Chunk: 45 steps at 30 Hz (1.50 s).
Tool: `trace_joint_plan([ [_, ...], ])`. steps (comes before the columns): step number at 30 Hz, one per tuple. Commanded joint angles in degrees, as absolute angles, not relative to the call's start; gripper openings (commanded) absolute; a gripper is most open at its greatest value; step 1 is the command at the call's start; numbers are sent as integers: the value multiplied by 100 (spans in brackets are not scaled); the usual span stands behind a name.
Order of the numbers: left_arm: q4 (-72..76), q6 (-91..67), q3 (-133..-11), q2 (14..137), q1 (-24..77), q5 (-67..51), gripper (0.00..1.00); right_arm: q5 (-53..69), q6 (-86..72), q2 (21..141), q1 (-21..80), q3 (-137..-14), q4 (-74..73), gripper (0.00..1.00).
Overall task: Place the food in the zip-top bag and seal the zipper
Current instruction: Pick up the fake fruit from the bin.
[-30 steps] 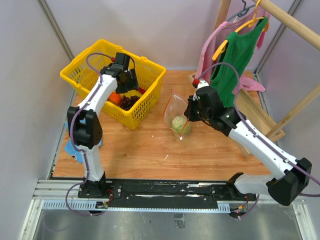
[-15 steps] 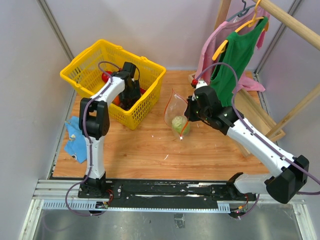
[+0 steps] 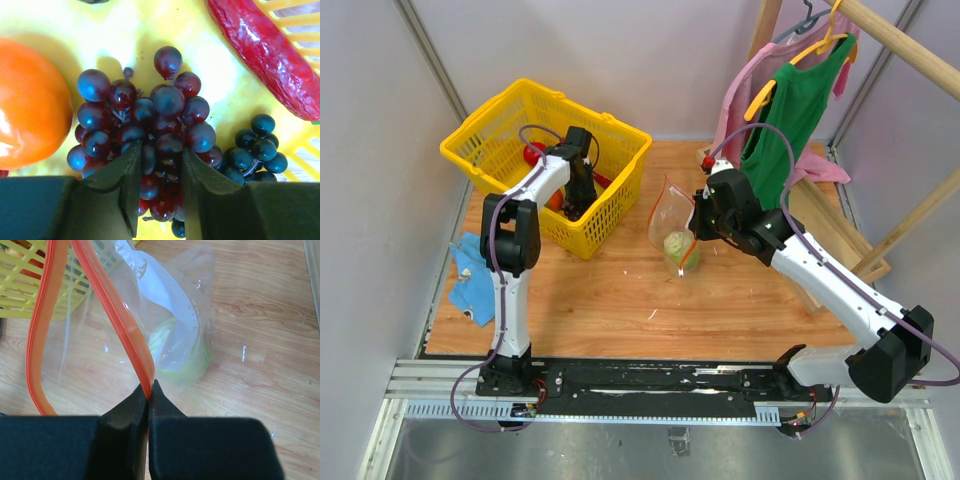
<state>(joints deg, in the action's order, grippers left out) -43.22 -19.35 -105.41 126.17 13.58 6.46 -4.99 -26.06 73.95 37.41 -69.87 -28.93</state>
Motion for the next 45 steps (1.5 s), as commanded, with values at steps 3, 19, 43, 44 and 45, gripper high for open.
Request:
trace_joint_plan([
  [3, -4414, -1917, -10252, 12679, 1365, 310, 19, -586, -2564, 7380, 3660, -7172, -2980, 1],
  [19, -4155, -1969, -10185, 10633, 1368, 834, 0, -529, -2573, 7304, 3663, -7234, -2988, 1],
  [43, -3998, -2045, -10763, 8442, 1771, -768, 0, -284, -2879, 7393, 3665, -7104, -2758, 1],
  [44, -3965, -2058, -10754, 8390, 1820, -887, 0, -274, -2894, 7411, 3665, -7107, -2743, 1],
  [45, -3927, -2069, -10742, 8337, 1893, -989, 0, -261, -2914, 7426, 3664, -7118, -2736, 1],
])
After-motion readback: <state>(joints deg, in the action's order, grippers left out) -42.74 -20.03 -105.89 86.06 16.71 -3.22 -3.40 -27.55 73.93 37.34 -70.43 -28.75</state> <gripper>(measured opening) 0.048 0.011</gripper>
